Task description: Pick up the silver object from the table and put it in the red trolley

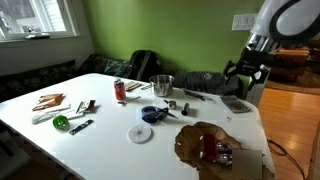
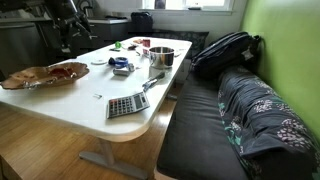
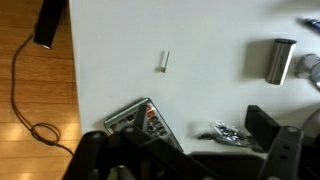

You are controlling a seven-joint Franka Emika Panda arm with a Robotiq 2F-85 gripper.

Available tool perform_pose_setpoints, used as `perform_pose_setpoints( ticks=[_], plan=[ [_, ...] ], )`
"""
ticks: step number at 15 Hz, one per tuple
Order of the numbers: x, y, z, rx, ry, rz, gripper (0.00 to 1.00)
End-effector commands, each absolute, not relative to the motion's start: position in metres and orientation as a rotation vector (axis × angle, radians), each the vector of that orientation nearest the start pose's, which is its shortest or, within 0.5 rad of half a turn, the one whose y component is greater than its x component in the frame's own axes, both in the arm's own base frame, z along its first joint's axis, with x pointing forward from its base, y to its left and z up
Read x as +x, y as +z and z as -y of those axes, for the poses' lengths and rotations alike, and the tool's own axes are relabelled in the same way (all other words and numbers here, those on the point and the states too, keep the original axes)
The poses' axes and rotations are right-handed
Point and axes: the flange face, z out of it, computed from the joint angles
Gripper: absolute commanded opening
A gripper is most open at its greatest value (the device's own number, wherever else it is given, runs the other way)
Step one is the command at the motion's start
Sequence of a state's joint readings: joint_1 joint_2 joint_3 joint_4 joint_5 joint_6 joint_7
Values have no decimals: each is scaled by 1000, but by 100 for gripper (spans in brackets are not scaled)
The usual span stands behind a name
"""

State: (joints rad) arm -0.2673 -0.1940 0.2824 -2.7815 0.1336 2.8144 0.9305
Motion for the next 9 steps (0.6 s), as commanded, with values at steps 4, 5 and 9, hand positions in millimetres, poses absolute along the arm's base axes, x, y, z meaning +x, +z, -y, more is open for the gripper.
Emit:
perform_pose_setpoints(
  ticks=[4, 5, 9],
  plan=[
    [420, 222, -15, -2601, -13, -1886, 100],
    [424, 215, -21, -2582, 87, -1928, 100],
    [423, 219, -25, -2604, 51, -1883, 100]
  ],
)
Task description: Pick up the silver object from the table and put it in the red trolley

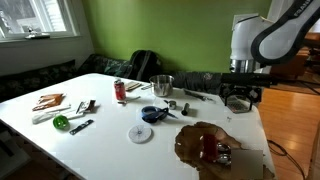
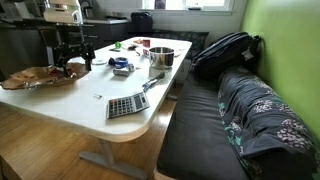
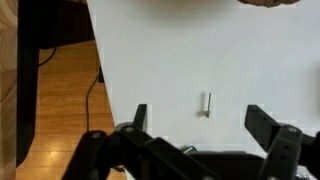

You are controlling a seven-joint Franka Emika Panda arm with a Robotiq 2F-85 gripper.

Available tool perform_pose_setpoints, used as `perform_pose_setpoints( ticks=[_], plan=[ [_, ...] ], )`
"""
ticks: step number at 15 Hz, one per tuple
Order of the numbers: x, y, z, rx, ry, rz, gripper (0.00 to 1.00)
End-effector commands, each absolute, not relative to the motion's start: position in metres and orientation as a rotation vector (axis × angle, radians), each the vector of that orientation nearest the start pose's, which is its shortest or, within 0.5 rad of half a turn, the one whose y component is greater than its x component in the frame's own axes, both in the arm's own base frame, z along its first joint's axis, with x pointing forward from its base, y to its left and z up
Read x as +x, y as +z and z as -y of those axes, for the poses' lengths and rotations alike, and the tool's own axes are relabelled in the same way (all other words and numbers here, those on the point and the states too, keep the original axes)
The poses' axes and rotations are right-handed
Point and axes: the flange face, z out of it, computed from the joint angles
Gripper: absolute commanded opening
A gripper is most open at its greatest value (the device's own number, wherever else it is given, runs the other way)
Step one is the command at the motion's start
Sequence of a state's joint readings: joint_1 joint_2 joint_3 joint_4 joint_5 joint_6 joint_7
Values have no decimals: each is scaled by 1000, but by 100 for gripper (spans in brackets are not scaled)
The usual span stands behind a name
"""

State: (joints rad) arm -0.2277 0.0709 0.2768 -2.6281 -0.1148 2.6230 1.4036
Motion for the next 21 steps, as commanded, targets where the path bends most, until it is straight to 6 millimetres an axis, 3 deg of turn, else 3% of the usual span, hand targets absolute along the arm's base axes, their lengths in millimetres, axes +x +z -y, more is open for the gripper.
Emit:
perform_pose_setpoints(
  ticks=[1, 3, 5, 13, 17, 21],
  plan=[
    [423, 219, -25, -2602, 54, -1887, 100],
    [423, 218, -22, -2595, 56, -1898, 100],
    [428, 203, -18, -2591, 55, -1891, 100],
    [438, 127, 54, -2563, 164, -1683, 100],
    [442, 116, 74, -2594, 175, -1624, 100],
    [440, 124, 75, -2646, 130, -1505, 100]
  ],
)
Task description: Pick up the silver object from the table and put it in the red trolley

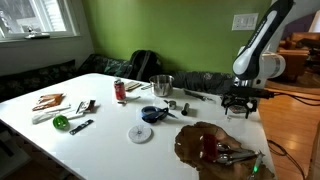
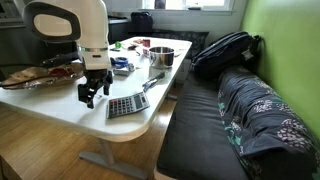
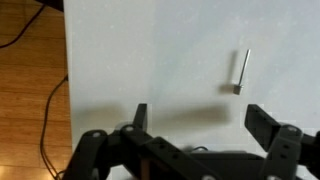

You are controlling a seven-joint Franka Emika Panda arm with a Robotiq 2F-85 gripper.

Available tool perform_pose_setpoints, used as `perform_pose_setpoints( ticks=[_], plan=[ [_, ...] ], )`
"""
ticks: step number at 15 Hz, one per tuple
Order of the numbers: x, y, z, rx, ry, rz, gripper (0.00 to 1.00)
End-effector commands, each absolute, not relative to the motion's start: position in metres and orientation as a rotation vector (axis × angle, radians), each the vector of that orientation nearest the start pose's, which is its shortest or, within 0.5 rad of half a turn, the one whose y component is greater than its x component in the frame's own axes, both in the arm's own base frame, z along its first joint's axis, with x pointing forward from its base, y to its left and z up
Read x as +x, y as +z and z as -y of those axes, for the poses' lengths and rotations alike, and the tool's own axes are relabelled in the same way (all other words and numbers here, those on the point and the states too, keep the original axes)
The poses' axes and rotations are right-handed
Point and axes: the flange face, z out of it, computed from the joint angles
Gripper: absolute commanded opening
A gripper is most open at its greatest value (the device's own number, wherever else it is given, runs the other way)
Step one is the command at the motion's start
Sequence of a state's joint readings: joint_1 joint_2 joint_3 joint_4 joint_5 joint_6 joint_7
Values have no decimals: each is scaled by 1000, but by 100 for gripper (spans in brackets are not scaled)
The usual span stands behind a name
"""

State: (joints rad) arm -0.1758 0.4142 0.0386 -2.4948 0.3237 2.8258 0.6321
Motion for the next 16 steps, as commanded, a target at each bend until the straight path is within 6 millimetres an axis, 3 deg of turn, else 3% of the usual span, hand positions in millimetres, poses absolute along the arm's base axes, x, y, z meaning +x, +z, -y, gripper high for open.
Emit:
perform_pose_setpoints(
  ticks=[1, 5, 7, 8, 9, 11, 12, 13, 16],
  plan=[
    [439, 127, 73, -2653, 123, -1481, 100],
    [431, 131, 61, -2651, 101, -1507, 100],
    [431, 133, 56, -2628, 29, -1571, 91],
    [431, 135, 53, -2598, -22, -1619, 92],
    [431, 137, 49, -2584, -50, -1646, 86],
    [431, 140, 37, -2569, -101, -1675, 84],
    [432, 141, 33, -2565, -120, -1686, 75],
    [432, 141, 28, -2563, -123, -1694, 77],
    [431, 141, 18, -2566, -117, -1718, 53]
  ],
)
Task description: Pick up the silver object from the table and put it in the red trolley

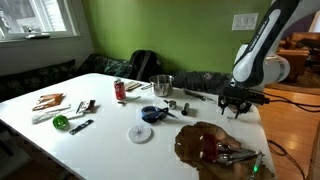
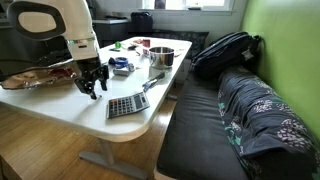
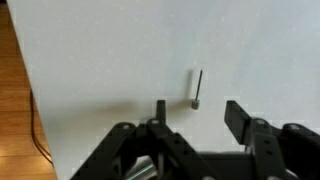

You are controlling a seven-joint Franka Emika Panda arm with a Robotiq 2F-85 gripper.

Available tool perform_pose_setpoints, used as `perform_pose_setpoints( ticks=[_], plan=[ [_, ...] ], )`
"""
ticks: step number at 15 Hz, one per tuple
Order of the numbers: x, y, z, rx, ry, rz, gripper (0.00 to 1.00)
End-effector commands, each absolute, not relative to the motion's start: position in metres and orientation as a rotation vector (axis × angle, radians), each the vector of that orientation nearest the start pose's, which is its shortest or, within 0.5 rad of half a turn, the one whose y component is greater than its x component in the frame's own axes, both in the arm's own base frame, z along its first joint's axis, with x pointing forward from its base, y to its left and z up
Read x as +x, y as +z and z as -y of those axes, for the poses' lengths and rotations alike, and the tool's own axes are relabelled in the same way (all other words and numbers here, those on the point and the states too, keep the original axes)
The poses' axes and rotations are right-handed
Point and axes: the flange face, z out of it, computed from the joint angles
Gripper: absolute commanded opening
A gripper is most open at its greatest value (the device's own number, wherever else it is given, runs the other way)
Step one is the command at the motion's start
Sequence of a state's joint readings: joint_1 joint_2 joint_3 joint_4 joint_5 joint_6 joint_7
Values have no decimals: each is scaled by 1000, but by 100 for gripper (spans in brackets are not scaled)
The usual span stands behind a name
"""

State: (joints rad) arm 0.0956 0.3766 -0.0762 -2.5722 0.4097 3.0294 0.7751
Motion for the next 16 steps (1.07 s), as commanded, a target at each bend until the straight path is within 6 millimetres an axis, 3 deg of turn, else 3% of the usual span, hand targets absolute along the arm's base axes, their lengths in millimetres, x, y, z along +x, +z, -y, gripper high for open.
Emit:
perform_pose_setpoints(
  ticks=[1, 2, 5, 7, 13, 16],
  plan=[
    [431, 141, 16, -2564, -118, -1726, 47],
    [431, 141, 15, -2565, -119, -1732, 47],
    [432, 142, 14, -2556, -121, -1756, 21],
    [433, 141, 15, -2550, -121, -1772, 17],
    [434, 141, 11, -2554, -115, -1772, 34],
    [435, 140, 10, -2555, -114, -1779, 28]
  ],
)
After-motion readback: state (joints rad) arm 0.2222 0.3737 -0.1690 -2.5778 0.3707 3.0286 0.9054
